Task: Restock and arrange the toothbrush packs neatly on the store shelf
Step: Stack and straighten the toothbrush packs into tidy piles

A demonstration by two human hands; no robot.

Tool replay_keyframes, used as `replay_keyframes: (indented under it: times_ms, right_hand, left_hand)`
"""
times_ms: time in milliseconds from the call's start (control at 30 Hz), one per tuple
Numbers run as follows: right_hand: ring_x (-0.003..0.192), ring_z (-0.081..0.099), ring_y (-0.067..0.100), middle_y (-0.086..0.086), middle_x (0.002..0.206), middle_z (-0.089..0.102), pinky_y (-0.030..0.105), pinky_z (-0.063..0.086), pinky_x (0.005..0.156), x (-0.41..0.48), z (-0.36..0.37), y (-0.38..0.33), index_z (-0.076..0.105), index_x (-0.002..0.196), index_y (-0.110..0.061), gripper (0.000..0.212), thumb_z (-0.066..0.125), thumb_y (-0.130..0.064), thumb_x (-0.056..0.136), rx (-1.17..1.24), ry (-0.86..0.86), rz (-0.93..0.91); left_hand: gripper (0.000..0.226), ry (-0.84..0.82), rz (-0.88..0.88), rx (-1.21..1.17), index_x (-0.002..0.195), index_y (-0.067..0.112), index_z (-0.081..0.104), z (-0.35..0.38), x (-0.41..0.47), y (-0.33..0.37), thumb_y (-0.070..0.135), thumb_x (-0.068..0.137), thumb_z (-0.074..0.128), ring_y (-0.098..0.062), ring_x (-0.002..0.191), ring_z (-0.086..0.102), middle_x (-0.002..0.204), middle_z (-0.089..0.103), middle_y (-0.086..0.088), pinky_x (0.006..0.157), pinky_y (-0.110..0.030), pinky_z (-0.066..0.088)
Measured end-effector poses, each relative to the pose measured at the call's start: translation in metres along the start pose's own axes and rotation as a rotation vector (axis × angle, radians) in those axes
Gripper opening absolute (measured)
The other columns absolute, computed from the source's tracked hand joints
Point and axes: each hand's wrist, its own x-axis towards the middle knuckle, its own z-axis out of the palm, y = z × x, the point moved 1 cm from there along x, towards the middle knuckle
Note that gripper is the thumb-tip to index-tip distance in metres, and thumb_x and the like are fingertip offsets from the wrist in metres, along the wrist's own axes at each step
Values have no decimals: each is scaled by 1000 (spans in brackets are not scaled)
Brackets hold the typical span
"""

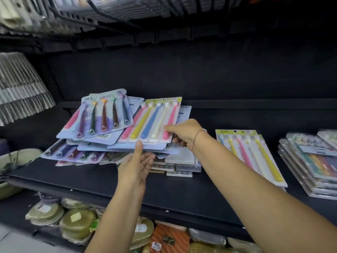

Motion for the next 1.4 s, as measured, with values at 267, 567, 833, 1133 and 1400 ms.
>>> replay_keyframes:
  times_ms: [267, 567, 833, 1133, 1400]
  right_hand:
    - [59, 45, 18, 12, 71, 49, 21, 37, 43, -36, -80, 37, 63, 84, 7, 19, 55, -9, 91, 208, 312, -242]
    - [84, 66, 26, 12, 103, 70, 38, 56, 69, -64, -191, 148, 63, 115, -7, 23, 53, -13, 96, -60, 670, -116]
    - [128, 33, 37, 19, 134, 40, 48, 24, 108, -62, -164, 132, 50, 135, -10, 53, 68, -18, 86, -559, 838, -55]
    - [53, 59, 13, 6, 77, 66, 20, 45, 47, -51, -24, 27, 66, 90, -8, 17, 58, -23, 96, 56, 27, -243]
    - [32, 39, 5, 6, 62, 65, 16, 30, 36, -32, -4, 11, 63, 84, -5, 16, 65, -19, 92, 16, -64, -6]
  left_hand:
    - [30, -29, 1, 60, 93, 5, 62, 1, 1, 8, 35, 89, 67, -13, 60, 70, 81, 69, -12, 48, -17, 52]
    - [27, -53, 3, 87, 91, 4, 56, 2, 4, 9, 30, 93, 64, -14, 55, 70, 67, 71, -11, 48, -17, 53]
    - [21, 88, 20, 58, 87, 7, 57, -7, 10, 15, 25, 92, 67, -12, 56, 66, 82, 63, -8, 45, -14, 50]
    - [14, -7, 23, -27, 84, 5, 59, -5, 9, 27, 13, 94, 62, -5, 47, 64, 50, 65, 2, 45, -12, 48]
    - [40, 219, 63, 43, 97, 4, 53, -53, 26, 44, 42, 92, 63, -14, 81, 63, 94, 60, -7, 81, -26, 51]
